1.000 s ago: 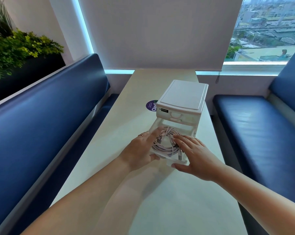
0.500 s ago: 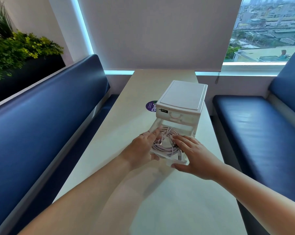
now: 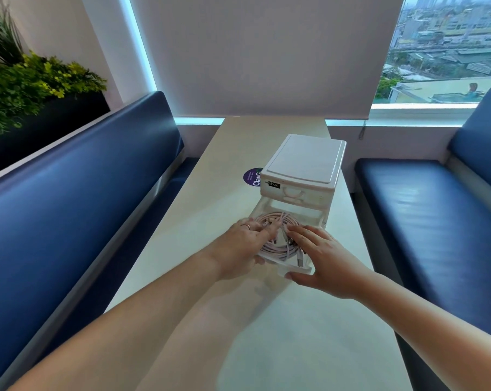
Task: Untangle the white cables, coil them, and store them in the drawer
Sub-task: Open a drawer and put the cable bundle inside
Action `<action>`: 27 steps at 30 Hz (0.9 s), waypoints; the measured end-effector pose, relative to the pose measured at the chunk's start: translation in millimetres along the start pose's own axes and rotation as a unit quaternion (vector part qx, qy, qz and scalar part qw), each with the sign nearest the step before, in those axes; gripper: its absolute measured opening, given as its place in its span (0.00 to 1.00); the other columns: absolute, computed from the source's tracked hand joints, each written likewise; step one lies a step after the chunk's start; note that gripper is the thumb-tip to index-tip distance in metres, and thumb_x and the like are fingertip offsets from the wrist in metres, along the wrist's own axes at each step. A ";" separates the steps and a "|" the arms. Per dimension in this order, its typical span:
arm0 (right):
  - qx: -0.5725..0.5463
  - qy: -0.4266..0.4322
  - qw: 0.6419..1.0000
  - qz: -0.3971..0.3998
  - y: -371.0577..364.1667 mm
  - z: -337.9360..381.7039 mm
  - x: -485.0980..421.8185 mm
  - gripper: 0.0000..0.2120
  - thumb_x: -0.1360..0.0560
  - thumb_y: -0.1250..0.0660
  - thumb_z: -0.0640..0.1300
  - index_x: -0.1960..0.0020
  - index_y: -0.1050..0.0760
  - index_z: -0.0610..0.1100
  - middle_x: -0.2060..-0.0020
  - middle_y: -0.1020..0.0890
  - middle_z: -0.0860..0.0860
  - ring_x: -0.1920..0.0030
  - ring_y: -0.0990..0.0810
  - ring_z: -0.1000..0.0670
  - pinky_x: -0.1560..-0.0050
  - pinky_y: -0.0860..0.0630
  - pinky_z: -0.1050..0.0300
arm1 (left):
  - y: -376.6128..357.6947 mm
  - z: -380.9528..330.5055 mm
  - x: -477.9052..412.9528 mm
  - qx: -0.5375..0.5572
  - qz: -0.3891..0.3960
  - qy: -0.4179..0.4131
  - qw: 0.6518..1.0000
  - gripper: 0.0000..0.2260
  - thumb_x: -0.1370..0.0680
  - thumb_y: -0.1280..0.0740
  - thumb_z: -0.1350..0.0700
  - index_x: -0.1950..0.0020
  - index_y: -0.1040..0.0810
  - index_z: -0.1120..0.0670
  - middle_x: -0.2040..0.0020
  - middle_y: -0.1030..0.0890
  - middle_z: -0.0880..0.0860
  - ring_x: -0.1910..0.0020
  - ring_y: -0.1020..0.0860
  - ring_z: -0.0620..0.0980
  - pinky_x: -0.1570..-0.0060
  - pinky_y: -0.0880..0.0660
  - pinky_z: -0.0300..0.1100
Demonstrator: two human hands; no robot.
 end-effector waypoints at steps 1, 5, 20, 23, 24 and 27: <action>-0.003 -0.001 1.000 -0.003 0.2 0.0 0.1 0.43 0.31 0.44 0.71 0.24 0.42 0.46 0.25 0.39 0.54 0.25 0.44 0.51 0.27 0.50 0.61 | -1.8 -0.2 -1.1 -0.002 0.009 -0.003 1.000 0.41 0.24 0.31 0.59 0.21 0.55 0.53 0.31 0.25 0.55 0.28 0.33 0.56 0.29 0.37 0.48; -0.003 0.000 1.000 -0.005 2.0 -1.9 0.0 0.43 0.32 0.44 0.72 0.25 0.40 0.46 0.26 0.37 0.54 0.26 0.42 0.51 0.28 0.47 0.60 | -0.2 -7.1 -0.1 0.080 0.007 0.039 0.996 0.40 0.24 0.30 0.59 0.20 0.50 0.45 0.32 0.26 0.56 0.34 0.28 0.54 0.34 0.31 0.45; 0.061 -0.008 0.998 0.034 6.6 6.6 -8.5 0.40 0.35 0.51 0.71 0.26 0.38 0.55 0.30 0.33 0.59 0.26 0.43 0.52 0.30 0.42 0.46 | -4.1 -2.0 -2.5 -0.028 -0.003 0.009 1.000 0.35 0.25 0.28 0.51 0.23 0.38 0.60 0.26 0.31 0.58 0.25 0.37 0.57 0.24 0.45 0.44; 0.014 -0.020 0.999 0.044 7.4 6.2 -7.3 0.39 0.34 0.48 0.72 0.26 0.40 0.57 0.29 0.33 0.60 0.26 0.43 0.55 0.28 0.45 0.45 | -0.4 -3.1 -1.4 0.007 -0.011 0.018 1.000 0.34 0.26 0.26 0.52 0.24 0.35 0.58 0.30 0.26 0.57 0.28 0.33 0.58 0.28 0.38 0.44; -0.013 -0.024 0.999 0.038 10.4 4.3 -6.3 0.38 0.33 0.46 0.72 0.27 0.40 0.56 0.30 0.31 0.59 0.27 0.38 0.55 0.28 0.44 0.47 | 1.5 -3.3 -1.5 0.025 -0.010 0.032 0.999 0.34 0.27 0.26 0.52 0.24 0.35 0.57 0.31 0.25 0.56 0.29 0.32 0.56 0.30 0.36 0.43; -0.065 -0.015 0.997 0.028 19.0 -2.4 -3.6 0.36 0.32 0.45 0.73 0.32 0.34 0.52 0.34 0.27 0.57 0.35 0.28 0.55 0.30 0.40 0.52 | 5.9 -1.5 -1.7 0.054 -0.021 0.059 0.997 0.30 0.30 0.23 0.51 0.30 0.29 0.56 0.34 0.24 0.54 0.35 0.27 0.54 0.36 0.32 0.42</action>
Point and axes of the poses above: each hand's wrist, its own x-axis away from the middle knuckle, its own y-axis out of the back of the hand, z = x × y, the point moved 1 cm from there along -x, towards the middle knuckle
